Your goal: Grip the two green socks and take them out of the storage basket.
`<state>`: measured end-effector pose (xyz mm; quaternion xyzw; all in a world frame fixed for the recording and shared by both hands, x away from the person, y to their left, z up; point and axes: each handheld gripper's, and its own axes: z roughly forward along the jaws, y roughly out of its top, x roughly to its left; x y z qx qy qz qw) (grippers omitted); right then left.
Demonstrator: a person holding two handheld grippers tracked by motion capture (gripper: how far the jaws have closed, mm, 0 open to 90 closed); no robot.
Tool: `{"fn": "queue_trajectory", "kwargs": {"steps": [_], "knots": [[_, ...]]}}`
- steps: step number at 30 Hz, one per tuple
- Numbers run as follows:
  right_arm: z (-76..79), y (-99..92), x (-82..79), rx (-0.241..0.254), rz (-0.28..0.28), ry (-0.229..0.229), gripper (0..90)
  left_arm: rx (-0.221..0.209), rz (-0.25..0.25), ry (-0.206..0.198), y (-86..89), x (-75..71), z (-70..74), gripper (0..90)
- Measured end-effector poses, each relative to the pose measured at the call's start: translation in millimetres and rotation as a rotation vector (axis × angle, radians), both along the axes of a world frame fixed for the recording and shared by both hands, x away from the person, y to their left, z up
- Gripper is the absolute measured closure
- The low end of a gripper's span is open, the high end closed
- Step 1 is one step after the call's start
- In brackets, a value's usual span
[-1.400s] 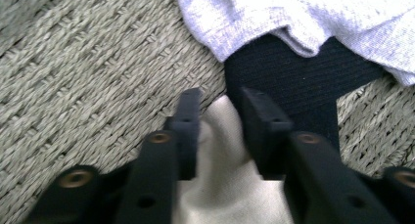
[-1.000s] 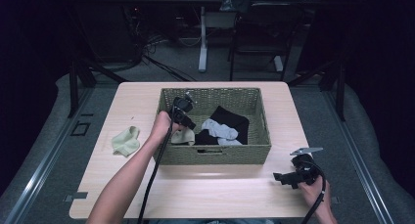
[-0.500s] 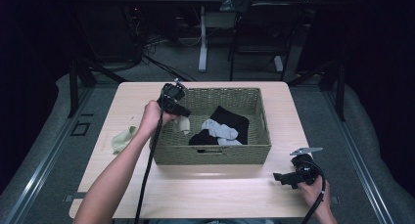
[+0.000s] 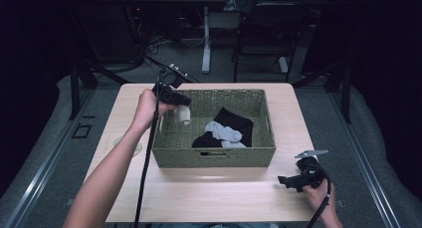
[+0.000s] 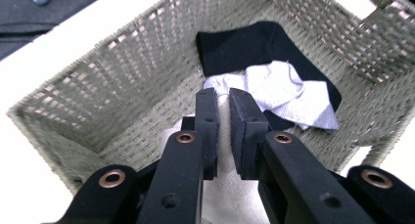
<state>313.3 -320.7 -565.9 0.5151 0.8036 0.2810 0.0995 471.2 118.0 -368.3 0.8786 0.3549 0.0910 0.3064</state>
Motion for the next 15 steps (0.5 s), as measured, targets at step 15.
{"fn": "queue_trajectory", "kwargs": {"steps": [15], "knots": [[-0.2, 0.6, -0.1, 0.003, -0.002, -0.001, 0.6, -0.034, 0.051, -0.093, 32.9, -15.5, 52.7, 83.0]]}}
